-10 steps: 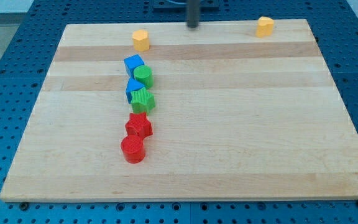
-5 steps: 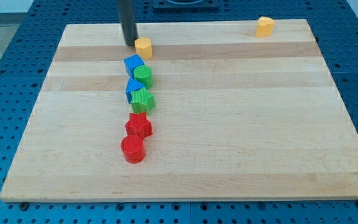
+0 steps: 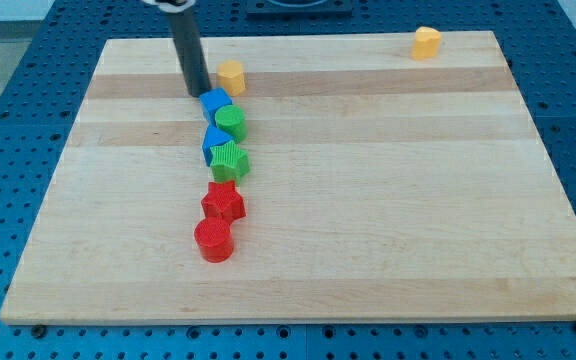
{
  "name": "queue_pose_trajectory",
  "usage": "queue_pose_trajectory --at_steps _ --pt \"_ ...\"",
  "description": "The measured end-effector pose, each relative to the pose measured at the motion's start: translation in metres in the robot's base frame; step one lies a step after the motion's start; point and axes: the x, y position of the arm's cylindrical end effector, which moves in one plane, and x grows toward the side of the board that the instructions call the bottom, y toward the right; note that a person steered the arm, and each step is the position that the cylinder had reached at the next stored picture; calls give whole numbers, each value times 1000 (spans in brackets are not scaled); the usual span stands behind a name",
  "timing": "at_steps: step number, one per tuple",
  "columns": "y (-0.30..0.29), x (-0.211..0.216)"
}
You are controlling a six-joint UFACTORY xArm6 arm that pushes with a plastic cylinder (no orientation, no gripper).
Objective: Move yellow hexagon towards yellow heart
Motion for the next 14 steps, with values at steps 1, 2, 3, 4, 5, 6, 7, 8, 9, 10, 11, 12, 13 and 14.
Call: queue_pose_trajectory --at_steps 1,2,3,4,5,6,7,8,9,10,11,12,13,14 --pt "0 0" --pt "12 -1" --pt "22 -3" --pt "22 -12" --pt "22 -15" --pt "22 -18" --pt "22 -24" --pt "22 -24" --pt "26 -24" --pt "48 -25" --pt "53 -36" --pt "54 -42" --pt "54 -42" --pt "56 -44"
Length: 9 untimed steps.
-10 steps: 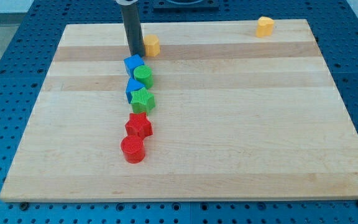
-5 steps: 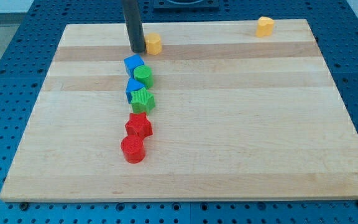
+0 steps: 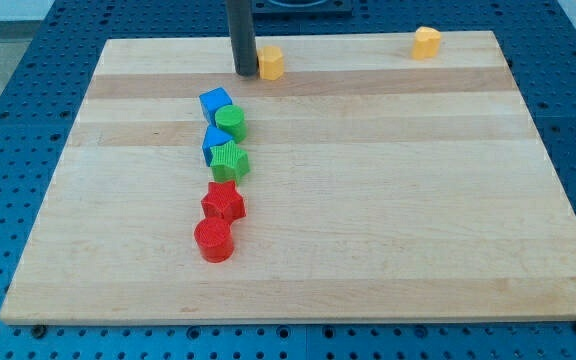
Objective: Move yellow hexagon towards yellow heart
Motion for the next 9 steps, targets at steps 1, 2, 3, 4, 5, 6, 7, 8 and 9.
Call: queue_pose_trajectory --at_steps 1,2,3,4,5,6,7,8,9 --pt "10 -8" --pt "29 -13" --pt "59 -15" --pt "80 -26" --pt "85 -46" --pt "85 -47" --pt "91 -40" --pt "121 -36" --pt "144 -36"
